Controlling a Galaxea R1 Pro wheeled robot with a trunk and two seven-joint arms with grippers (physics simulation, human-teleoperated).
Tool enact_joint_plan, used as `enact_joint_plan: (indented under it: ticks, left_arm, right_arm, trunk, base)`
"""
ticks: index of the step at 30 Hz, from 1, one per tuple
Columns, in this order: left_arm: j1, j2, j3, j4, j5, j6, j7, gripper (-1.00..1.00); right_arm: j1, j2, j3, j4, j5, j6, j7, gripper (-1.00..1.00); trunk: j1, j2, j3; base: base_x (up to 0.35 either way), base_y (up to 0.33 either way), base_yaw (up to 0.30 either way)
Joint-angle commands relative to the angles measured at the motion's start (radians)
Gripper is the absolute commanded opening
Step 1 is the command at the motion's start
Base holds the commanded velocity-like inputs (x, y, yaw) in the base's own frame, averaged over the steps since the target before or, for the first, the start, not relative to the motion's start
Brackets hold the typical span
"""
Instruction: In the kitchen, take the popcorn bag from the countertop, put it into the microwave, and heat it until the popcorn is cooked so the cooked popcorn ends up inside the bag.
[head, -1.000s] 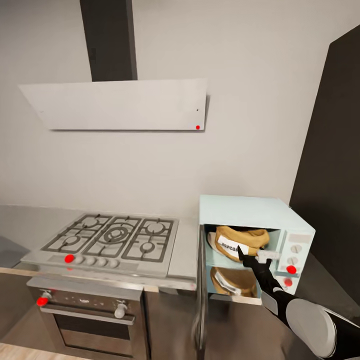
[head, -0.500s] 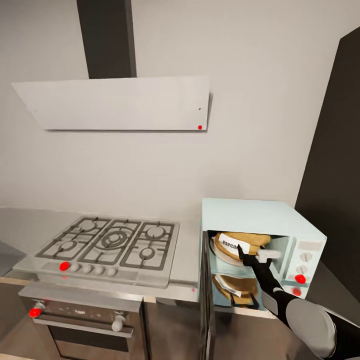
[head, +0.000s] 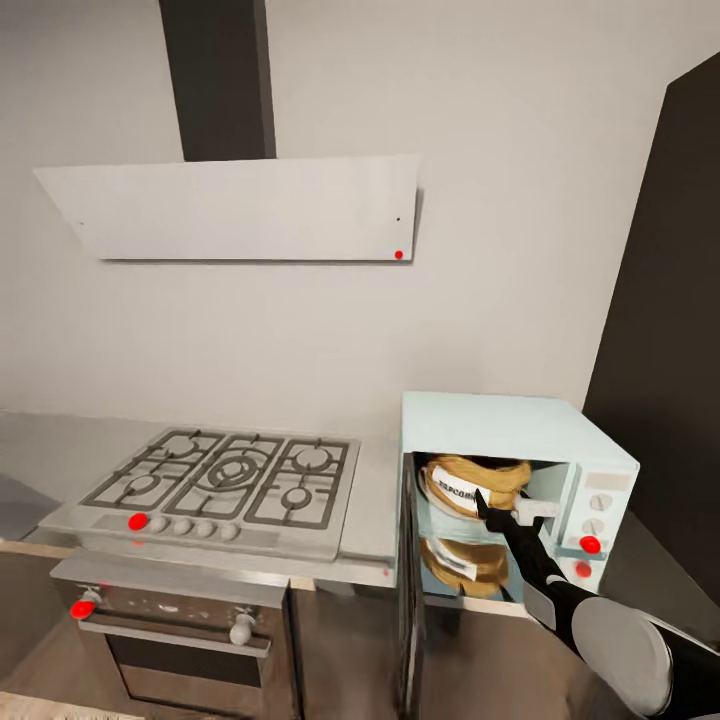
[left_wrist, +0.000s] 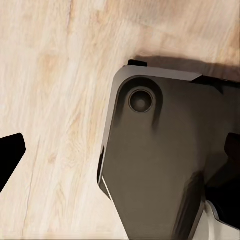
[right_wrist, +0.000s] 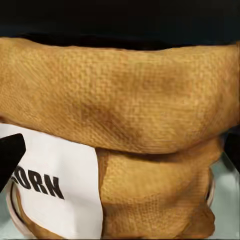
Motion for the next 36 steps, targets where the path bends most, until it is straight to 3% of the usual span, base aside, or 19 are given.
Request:
enact_joint_plan:
  ticks: [1, 17, 20, 25, 30, 33, 35, 36]
  left_arm:
    - [0.000, 0.000, 0.004, 0.000, 0.001, 0.000, 0.001, 1.00]
    - [0.000, 0.003, 0.004, -0.001, 0.001, 0.015, 0.001, 1.00]
    - [0.000, 0.012, 0.002, -0.001, 0.001, 0.017, 0.001, 1.00]
    - [0.000, 0.023, 0.003, -0.007, 0.001, 0.002, 0.001, 1.00]
    - [0.000, 0.025, 0.003, -0.114, 0.000, 0.000, -0.003, 1.00]
    - [0.000, 0.019, 0.003, -0.262, 0.000, 0.004, -0.006, 1.00]
    - [0.000, 0.009, 0.002, -0.471, 0.000, 0.022, -0.003, 1.00]
    - [-0.001, -0.006, 0.002, -0.581, 0.000, 0.071, -0.002, 1.00]
  right_arm:
    - [-0.001, -0.001, -0.009, 0.004, 0.003, -0.004, 0.005, 1.00]
    - [-0.001, -0.003, -0.007, 0.004, 0.003, 0.000, 0.008, 1.00]
    - [0.013, -0.023, -0.006, 0.004, 0.003, 0.016, 0.007, 1.00]
    - [0.147, -0.045, -0.006, 0.005, 0.003, 0.109, 0.006, 1.00]
    - [0.339, -0.058, -0.002, 0.005, 0.005, 0.205, 0.005, 1.00]
    - [0.437, -0.059, -0.001, 0.005, 0.006, 0.264, 0.005, 1.00]
    - [0.504, -0.058, 0.001, 0.006, 0.006, 0.364, 0.005, 1.00]
    - [0.541, -0.057, 0.002, 0.006, 0.006, 0.419, 0.000, 1.00]
  trunk:
    - [0.000, -0.001, 0.000]
    - [0.000, -0.001, 0.000]
    - [0.000, -0.001, 0.000]
    - [0.000, -0.001, 0.000]
    - [0.000, -0.001, 0.000]
    - [0.000, -0.001, 0.000]
    - [0.000, -0.001, 0.000]
    - [0.000, -0.001, 0.000]
  base:
    - [-0.338, 0.000, 0.000]
    - [-0.328, 0.025, 0.000]
    - [-0.180, 0.174, 0.000]
    - [-0.181, 0.200, 0.000]
    - [-0.028, 0.042, 0.000]
    - [-0.002, 0.003, 0.000]
    - [0.000, 0.000, 0.000]
    - [0.000, 0.000, 0.000]
